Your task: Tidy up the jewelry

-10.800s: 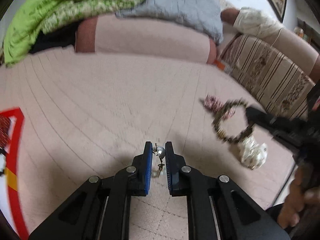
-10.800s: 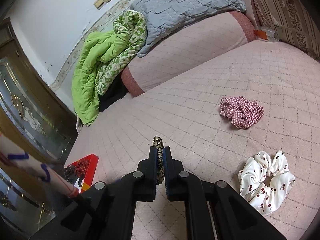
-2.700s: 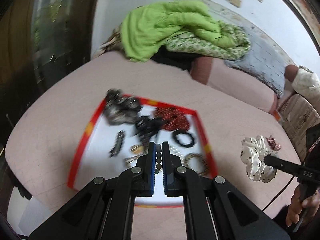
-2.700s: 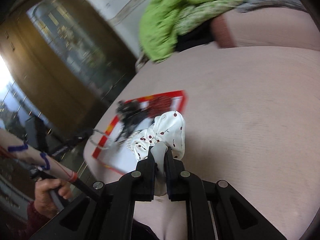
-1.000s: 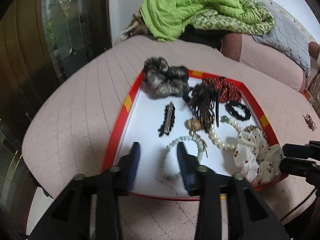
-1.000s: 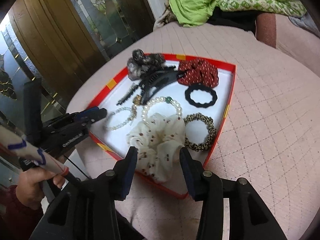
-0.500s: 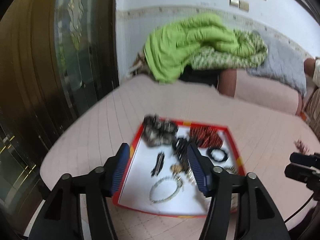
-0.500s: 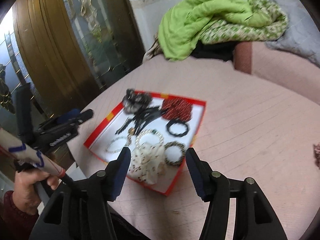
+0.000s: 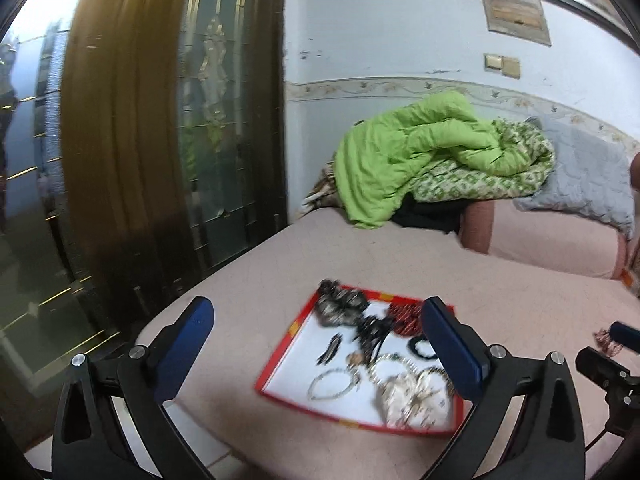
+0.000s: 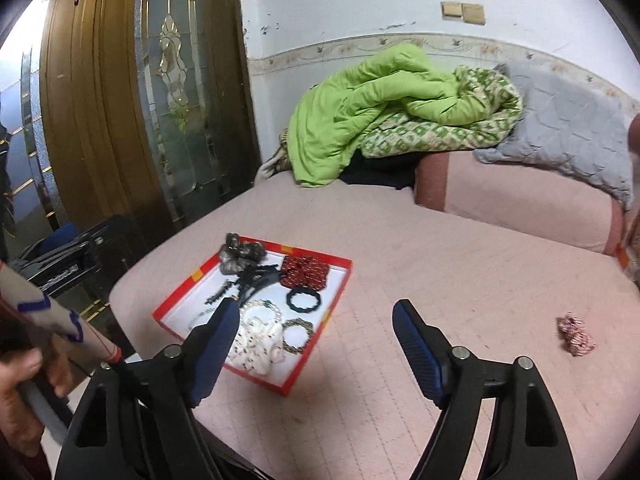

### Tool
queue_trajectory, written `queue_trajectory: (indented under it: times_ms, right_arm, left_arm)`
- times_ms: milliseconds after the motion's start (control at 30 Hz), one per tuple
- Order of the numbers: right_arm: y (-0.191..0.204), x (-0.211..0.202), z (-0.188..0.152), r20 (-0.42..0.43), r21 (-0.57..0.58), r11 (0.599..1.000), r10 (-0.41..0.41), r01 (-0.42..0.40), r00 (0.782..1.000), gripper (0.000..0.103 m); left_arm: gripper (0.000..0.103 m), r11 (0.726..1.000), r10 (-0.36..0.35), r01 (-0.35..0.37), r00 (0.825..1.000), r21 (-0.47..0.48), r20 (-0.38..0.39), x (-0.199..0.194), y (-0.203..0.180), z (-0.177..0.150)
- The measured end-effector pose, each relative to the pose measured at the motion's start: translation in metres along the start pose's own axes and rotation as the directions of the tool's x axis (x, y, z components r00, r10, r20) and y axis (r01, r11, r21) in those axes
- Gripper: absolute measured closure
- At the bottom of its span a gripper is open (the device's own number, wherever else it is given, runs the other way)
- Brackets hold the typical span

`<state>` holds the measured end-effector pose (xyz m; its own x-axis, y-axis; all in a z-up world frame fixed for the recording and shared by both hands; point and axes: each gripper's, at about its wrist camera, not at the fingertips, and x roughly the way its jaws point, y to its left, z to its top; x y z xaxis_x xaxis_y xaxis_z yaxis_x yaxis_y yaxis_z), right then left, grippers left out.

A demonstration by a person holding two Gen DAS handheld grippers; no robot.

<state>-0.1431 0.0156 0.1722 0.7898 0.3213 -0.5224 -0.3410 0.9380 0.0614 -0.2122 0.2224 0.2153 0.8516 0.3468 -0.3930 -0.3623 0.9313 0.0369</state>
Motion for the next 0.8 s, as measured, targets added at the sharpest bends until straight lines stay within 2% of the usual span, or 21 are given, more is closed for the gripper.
queue_trajectory:
  times_ms: [67, 167, 300, 400, 500, 567, 633, 800]
  right_arm:
    - [0.005, -0.002, -0.007, -0.004, -0.029, 0.999, -0.038, 0.038, 0.999, 0.014]
    - [0.016, 0.000, -0.022, -0.026, -0.071, 0.995, -0.075, 0.073, 0.997, 0.012]
    - [0.022, 0.005, -0.040, -0.083, -0.087, 0.994, -0.071, 0.064, 0.994, 0.012]
    - [0.026, 0.004, -0.047, -0.084, -0.114, 0.991, -0.080, 0.070, 0.993, 0.012]
    - [0.023, -0.001, -0.047, -0.071, -0.116, 0.991, -0.082, 0.074, 0.994, 0.012]
    - [0.022, -0.004, -0.045, -0.055, -0.106, 0.991, -0.084, 0.078, 0.995, 0.012]
    - [0.020, -0.008, -0.044, -0.038, -0.100, 0.992, -0.087, 0.083, 0.995, 0.011]
    - [0.018, -0.010, -0.040, -0.025, -0.080, 0.994, -0.080, 0.078, 0.996, 0.010]
  left_arm:
    - [0.000, 1.000, 0.003, -0.003, 1.000, 0.015, -0.004, -0.008, 0.003, -0.011]
    - [0.000, 1.000, 0.003, -0.003, 0.999, -0.013, -0.032, -0.016, 0.012, -0.025]
    - [0.000, 0.996, 0.082, -0.077, 0.986, 0.034, -0.147, -0.013, 0.011, -0.038]
    - [0.000, 0.999, 0.050, -0.048, 0.969, 0.018, -0.242, -0.005, 0.013, -0.047]
    - [0.000, 0.996, 0.074, -0.082, 0.974, -0.027, -0.215, -0.007, 0.018, -0.052]
    - [0.000, 0.992, 0.123, -0.127, 0.977, -0.013, -0.177, -0.011, 0.017, -0.053]
    - [0.000, 0.992, 0.126, -0.128, 0.980, -0.004, -0.157, -0.011, 0.015, -0.052]
    - [0.000, 0.986, 0.166, -0.168, 0.972, 0.005, -0.163, -0.005, 0.010, -0.060]
